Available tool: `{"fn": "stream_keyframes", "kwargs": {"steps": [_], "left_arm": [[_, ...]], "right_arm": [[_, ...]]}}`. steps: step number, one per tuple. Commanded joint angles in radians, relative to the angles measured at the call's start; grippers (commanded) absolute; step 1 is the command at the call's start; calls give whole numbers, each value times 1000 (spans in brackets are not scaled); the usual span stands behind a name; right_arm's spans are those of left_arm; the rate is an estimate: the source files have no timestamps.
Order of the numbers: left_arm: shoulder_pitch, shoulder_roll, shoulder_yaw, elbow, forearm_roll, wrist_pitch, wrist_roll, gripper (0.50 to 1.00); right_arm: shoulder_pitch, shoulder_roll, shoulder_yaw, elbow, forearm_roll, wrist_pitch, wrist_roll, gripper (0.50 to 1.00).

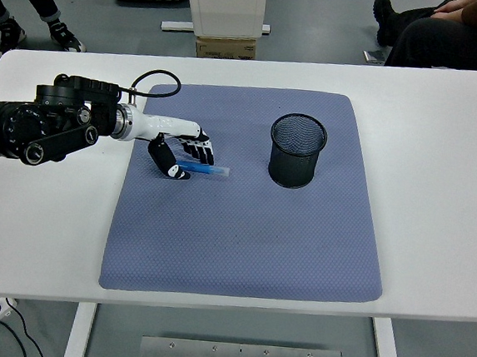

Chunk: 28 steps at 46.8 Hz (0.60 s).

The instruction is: Left hand places marker in pen holder

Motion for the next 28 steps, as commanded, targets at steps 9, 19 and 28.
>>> {"fn": "stream_keyframes", "kwargs": {"steps": [9, 19, 28], "left_arm": [[0, -2, 0, 0, 0, 2, -2, 613], [5, -8, 0, 0, 0, 5, -2, 610], [5, -12, 0, 0, 4, 6, -2, 596]], "right_arm": [[0, 0, 0, 0, 0, 1, 0, 1000], [0, 0, 0, 0, 0, -1, 0, 1000], [0, 0, 0, 0, 0, 1, 0, 1000]]}}
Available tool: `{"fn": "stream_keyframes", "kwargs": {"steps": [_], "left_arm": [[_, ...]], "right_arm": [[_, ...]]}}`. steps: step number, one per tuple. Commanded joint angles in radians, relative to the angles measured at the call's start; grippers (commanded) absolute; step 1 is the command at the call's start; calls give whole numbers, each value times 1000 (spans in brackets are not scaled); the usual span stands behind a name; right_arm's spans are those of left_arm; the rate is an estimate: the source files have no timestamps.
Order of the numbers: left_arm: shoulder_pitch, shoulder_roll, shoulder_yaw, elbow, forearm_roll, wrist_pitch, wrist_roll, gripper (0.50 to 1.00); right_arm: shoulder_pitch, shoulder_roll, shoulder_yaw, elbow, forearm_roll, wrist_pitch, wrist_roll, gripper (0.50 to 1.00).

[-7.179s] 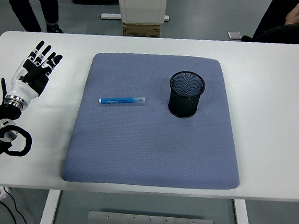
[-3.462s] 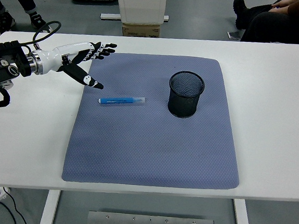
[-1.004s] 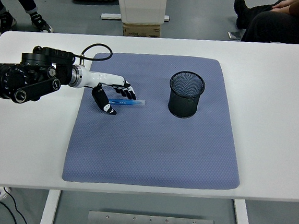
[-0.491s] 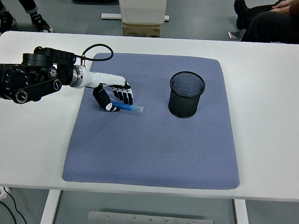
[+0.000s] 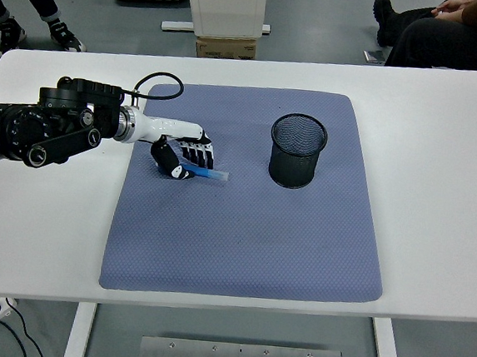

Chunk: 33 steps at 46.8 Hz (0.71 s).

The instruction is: Left hand places marker in pen holder

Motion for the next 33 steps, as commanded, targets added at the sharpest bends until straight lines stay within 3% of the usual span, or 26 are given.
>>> {"fn": "stream_keyframes", "kwargs": {"steps": [1, 11, 33], "left_arm": [[0, -2, 0, 1, 2, 0, 0, 587], [0, -2, 0, -1, 2, 2, 0, 502], [-3, -1, -1, 1, 2, 5, -2, 500]], "right_arm": [[0, 0, 0, 0, 0, 1, 0, 1000], [0, 0, 0, 0, 0, 0, 0, 1000], [0, 0, 0, 0, 0, 1, 0, 1000]]}}
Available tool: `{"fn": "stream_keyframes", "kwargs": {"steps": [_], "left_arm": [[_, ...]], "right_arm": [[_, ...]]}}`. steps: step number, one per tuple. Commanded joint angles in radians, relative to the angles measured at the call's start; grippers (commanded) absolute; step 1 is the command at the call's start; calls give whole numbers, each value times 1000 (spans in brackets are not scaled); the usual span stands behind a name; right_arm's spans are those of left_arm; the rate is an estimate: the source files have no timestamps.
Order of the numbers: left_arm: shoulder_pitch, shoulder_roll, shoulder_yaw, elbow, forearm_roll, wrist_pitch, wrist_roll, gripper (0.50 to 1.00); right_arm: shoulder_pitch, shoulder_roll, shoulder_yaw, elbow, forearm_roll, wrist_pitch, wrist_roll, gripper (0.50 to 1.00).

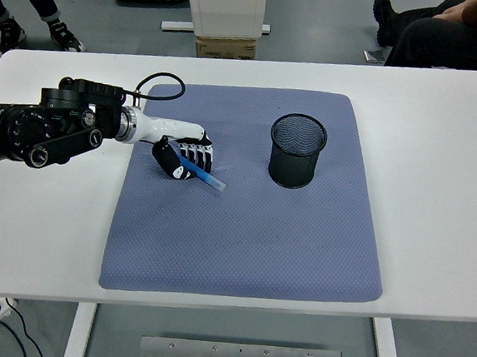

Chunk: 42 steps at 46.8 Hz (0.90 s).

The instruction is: Left hand places marker in pen holder

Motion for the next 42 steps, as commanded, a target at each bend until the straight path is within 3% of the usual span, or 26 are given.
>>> {"fn": "stream_keyframes", "kwargs": {"steps": [1, 23, 42], "left_arm": [[-3, 2, -2, 2, 0, 3, -1, 500], [-10, 7, -9, 2, -28, 58, -6, 500], [-18, 10, -20, 2, -81, 66, -12, 500]], "right_arm": [[0, 0, 0, 0, 0, -1, 0, 1000], [0, 0, 0, 0, 0, -1, 0, 1000], [0, 0, 0, 0, 0, -1, 0, 1000]]}}
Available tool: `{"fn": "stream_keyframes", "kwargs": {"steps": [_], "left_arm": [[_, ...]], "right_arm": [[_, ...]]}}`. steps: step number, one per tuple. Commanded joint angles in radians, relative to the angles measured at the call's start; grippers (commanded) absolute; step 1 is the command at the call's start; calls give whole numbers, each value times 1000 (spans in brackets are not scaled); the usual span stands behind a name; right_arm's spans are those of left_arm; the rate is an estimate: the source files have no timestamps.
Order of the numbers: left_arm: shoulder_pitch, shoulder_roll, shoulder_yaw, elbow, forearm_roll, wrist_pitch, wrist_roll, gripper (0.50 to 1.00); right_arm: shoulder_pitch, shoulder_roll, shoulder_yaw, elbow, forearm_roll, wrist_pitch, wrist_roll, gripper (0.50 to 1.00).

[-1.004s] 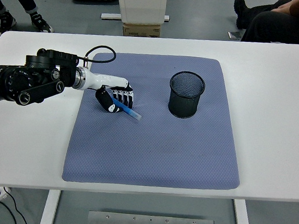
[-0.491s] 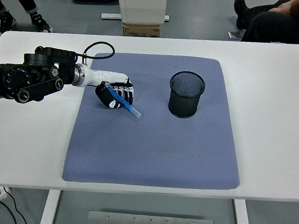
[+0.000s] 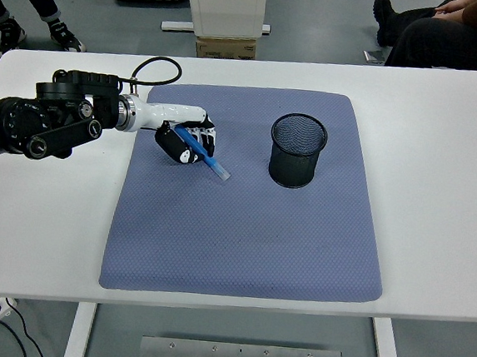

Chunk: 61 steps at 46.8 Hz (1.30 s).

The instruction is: Left hand places marker in pen holder

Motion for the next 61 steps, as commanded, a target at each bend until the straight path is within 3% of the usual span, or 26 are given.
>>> {"fn": "stream_keyframes", "kwargs": {"steps": [1, 22, 39, 61], "left_arm": [[-2, 1, -6, 0, -20, 6, -1, 500], [-5, 1, -24, 0, -82, 12, -2, 500], [-18, 5, -29, 0, -261, 12, -2, 500], [-39, 6, -79, -2, -339, 12, -2, 500]], "right_arm": [[0, 0, 0, 0, 0, 0, 0, 1000], [0, 0, 0, 0, 0, 1, 0, 1000], [0, 0, 0, 0, 0, 0, 0, 1000], [0, 0, 0, 0, 0, 0, 0, 1000]]}}
